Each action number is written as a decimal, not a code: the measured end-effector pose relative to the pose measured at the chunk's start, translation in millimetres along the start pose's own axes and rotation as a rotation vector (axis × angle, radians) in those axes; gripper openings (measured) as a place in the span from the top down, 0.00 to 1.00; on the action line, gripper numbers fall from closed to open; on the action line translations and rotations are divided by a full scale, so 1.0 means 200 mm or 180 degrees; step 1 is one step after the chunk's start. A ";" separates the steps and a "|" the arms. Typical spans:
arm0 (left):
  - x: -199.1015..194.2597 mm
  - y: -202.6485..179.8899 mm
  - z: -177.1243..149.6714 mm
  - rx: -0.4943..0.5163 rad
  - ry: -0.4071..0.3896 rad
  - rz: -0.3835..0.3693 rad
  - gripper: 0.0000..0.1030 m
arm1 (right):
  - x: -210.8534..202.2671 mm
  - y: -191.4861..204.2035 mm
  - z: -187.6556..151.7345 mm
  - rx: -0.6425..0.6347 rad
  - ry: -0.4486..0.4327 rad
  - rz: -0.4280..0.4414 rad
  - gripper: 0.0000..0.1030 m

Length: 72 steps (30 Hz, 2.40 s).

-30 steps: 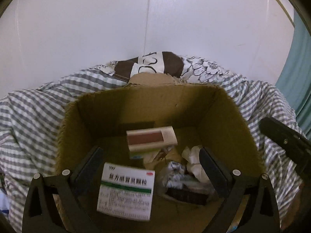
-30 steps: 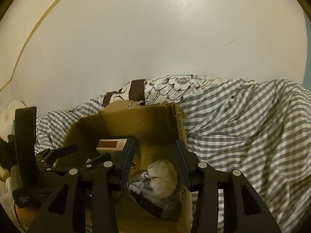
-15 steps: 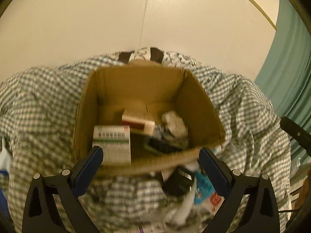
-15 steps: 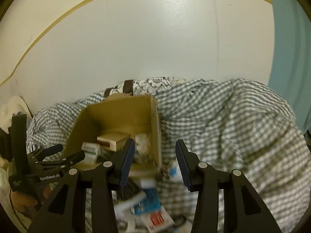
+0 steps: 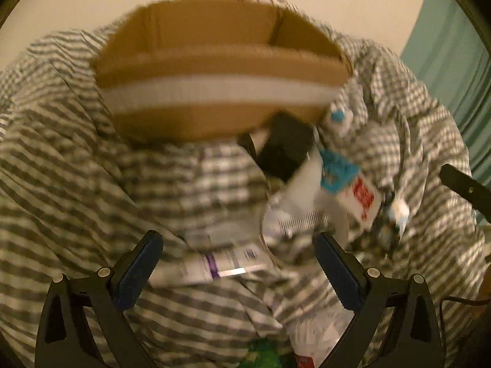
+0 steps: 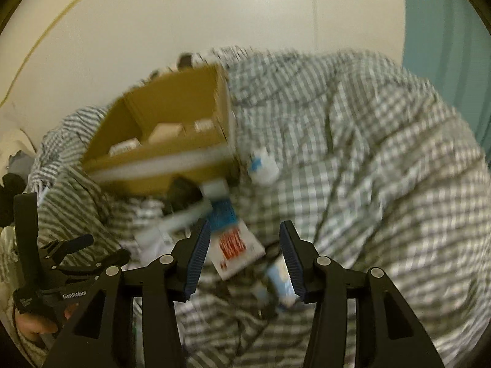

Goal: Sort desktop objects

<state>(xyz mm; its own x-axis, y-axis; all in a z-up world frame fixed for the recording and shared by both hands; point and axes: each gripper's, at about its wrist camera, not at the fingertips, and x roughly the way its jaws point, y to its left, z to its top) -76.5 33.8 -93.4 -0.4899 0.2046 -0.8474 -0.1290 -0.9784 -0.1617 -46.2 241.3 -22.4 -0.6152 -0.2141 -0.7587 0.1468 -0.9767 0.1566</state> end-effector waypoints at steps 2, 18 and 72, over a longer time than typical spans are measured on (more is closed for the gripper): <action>0.04 -0.03 -0.04 0.0005 0.0073 -0.0123 0.02 | 0.06 -0.05 -0.07 0.0149 0.0136 -0.0005 0.53; 0.26 -0.23 -0.05 0.0255 0.0233 -0.0158 0.02 | 0.31 -0.20 -0.17 0.0575 0.0697 -0.0083 0.50; -0.21 -0.05 -0.05 -0.0126 -0.0251 -0.0548 0.19 | -0.10 0.29 -0.09 -0.0525 -0.0012 -0.0140 0.89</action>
<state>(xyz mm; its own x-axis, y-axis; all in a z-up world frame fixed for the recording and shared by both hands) -45.7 34.4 -61.2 -0.5298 0.3694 -0.7635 -0.1836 -0.9288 -0.3219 -12.8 189.7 -9.5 -0.6267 -0.1717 -0.7601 0.2445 -0.9695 0.0173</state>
